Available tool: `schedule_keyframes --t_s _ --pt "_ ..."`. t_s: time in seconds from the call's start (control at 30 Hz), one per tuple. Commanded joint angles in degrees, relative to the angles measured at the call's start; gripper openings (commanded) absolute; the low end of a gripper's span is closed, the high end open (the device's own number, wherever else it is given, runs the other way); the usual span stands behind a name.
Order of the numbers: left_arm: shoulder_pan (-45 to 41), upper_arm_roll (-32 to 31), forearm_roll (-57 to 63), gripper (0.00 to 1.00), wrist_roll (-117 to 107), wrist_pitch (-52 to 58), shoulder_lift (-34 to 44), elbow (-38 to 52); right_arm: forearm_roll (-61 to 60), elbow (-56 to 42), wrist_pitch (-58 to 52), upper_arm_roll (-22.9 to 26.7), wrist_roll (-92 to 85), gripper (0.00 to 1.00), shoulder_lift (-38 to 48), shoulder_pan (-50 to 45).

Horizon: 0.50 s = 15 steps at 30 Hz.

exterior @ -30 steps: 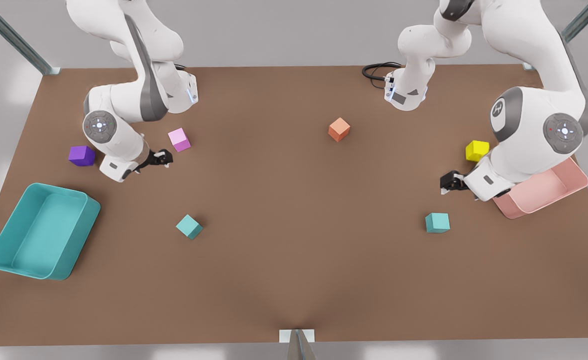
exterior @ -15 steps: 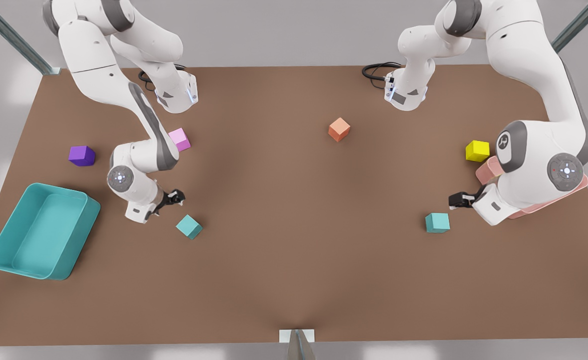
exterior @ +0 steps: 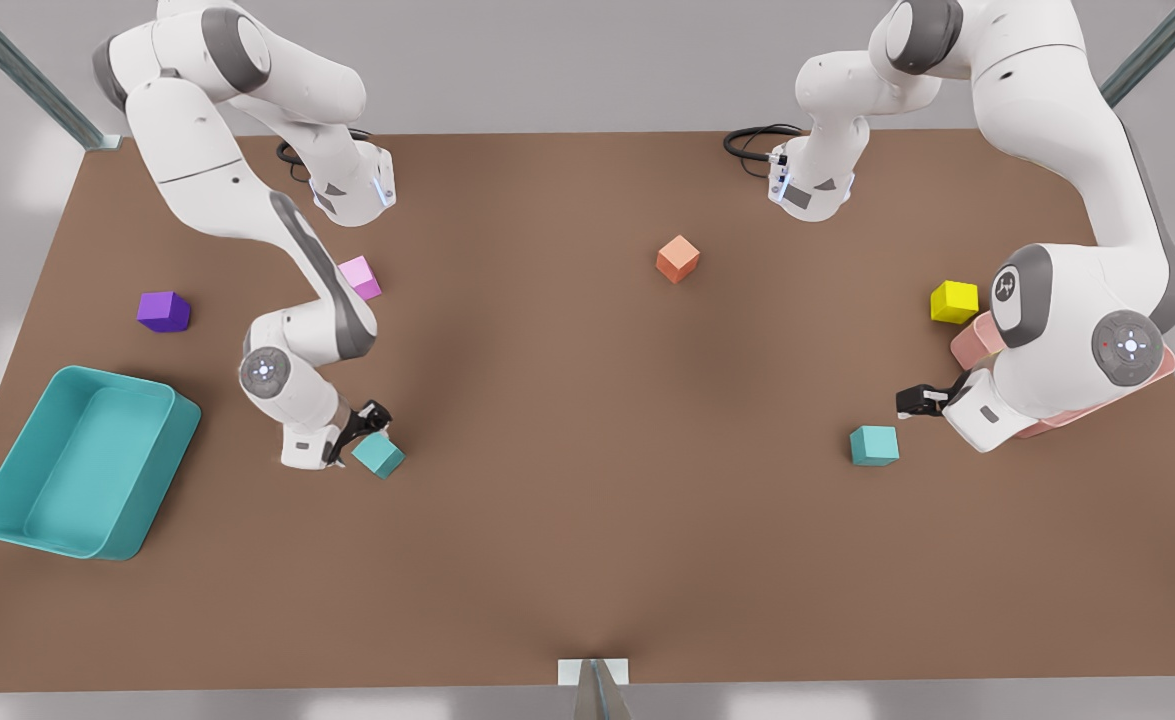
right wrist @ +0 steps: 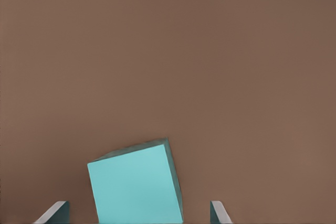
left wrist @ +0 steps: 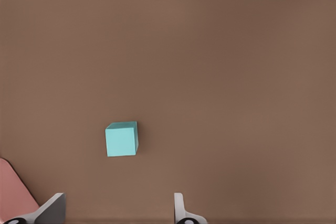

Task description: Stack the two blue cubes on top of each other

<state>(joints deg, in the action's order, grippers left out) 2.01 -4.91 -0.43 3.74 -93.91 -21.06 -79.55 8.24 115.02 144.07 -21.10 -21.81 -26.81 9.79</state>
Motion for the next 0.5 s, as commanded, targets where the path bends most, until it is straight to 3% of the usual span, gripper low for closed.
schedule_keyframes --t_s 0.0,0.47 --pt "0.09 -0.01 0.07 1.00 0.30 0.14 0.06 -0.08 0.11 -0.06 0.95 -0.78 -7.55 1.00 -0.35 0.05" --pt "0.27 -0.01 0.16 1.00 0.30 0.13 0.15 -0.08 0.11 0.73 4.90 -0.87 -8.25 1.00 -3.17 0.93"
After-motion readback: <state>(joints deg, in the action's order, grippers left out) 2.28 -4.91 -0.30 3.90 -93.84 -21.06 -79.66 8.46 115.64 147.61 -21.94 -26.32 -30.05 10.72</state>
